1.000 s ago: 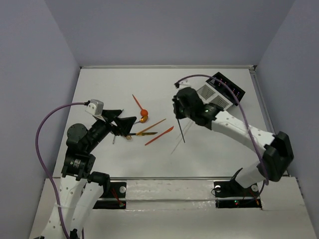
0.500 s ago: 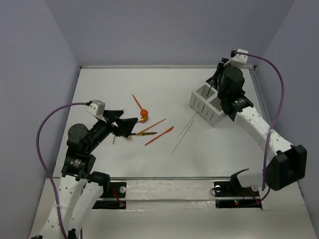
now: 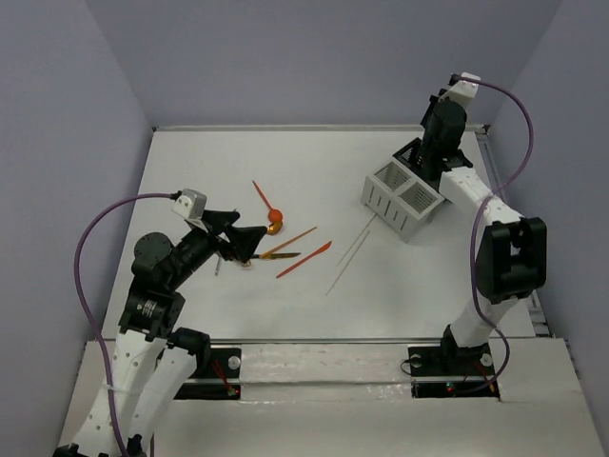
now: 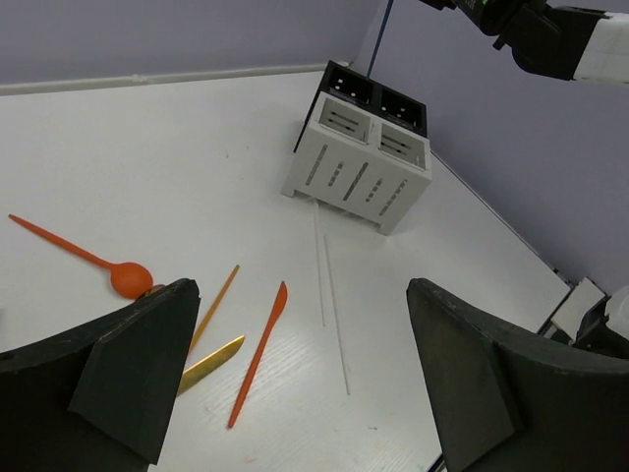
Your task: Sort the eating utensils into containers
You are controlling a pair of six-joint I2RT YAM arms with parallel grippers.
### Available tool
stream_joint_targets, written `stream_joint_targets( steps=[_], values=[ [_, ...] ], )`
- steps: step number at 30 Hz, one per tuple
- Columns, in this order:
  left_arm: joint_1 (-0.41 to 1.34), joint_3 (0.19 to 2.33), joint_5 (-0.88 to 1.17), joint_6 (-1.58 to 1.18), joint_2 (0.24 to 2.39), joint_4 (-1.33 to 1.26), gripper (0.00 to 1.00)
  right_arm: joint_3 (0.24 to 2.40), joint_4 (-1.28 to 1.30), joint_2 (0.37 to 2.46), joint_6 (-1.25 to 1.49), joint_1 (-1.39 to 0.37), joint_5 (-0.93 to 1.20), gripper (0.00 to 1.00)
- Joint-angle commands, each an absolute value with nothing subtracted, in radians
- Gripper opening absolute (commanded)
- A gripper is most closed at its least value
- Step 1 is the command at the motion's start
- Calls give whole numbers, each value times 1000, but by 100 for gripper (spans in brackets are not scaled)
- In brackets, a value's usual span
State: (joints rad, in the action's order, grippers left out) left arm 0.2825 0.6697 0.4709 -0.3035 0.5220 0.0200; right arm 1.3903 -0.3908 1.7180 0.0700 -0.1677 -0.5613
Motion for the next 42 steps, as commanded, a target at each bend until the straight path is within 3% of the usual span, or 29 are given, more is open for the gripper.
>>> stream_joint_targets(
  steps=[1,15,17,21,24,29,33,39,42],
  values=[
    [288,704,489,-284,534,-20,99,1482,-518,1773,11,-147,-569,7],
    [270,703,500,-284,557,-25,99,1385,-680,1894,-81,-147,-446,7],
    [270,703,499,-284,551,-25,99,1362,-699,1887,-80,-147,-420,14],
    [270,703,477,-284,543,-18,99,1327,-677,1847,-55,-147,-385,41],
    [270,701,476,-284,534,-20,99,1315,-629,1783,-35,-147,-374,53],
    [270,703,472,-284,509,-23,99,1310,-461,1634,84,-158,-354,52],
    [270,701,468,-284,488,-20,99,1287,-138,1499,205,-225,-288,44],
    [270,698,472,-285,472,-17,99,1102,139,1338,365,-476,-345,29],
    [279,696,479,-287,471,-17,99,1039,202,1325,446,-584,-438,28]
  ],
)
